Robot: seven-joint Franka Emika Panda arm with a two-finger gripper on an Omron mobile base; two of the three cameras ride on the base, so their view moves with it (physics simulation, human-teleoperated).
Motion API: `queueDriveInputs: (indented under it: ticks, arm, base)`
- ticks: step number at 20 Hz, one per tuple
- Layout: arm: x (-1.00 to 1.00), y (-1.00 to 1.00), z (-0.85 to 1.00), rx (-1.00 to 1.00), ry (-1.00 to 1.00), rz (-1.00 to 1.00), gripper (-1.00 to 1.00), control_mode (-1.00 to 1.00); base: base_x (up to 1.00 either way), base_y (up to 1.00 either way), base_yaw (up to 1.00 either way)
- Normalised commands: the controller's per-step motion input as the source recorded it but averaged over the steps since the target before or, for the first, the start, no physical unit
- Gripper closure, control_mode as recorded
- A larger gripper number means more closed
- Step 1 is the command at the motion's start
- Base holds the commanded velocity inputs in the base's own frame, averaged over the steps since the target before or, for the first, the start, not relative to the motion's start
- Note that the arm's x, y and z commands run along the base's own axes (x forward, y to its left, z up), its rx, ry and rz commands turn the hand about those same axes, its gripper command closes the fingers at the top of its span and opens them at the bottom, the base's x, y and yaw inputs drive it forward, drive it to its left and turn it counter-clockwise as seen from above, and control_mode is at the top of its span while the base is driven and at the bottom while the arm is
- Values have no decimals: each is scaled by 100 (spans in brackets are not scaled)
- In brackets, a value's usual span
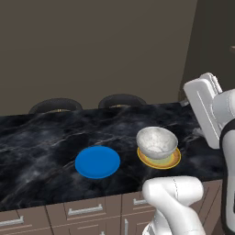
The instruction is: Move the bowls from the cabinet to the plates on the dining table.
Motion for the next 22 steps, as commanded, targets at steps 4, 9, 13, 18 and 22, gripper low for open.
queueDriveInputs:
  ticks: [4, 9, 13, 18, 22]
  arm:
    - [-23, 0, 8, 0, -7, -3, -100, -100]
    - [-5, 1, 2, 0, -2, -1, -100, 100]
    - [0, 0, 0, 0, 0, 0, -100, 100]
    - [0, 0, 0, 0, 0, 0, -100, 100]
    - [0, 0, 0, 0, 0, 0, -100, 100]
  base:
    - [0, 0, 0]
    - [-23, 14, -2]
    - [-15, 60, 0]
    - [-2, 62, 0]
    - [-1, 62, 0]
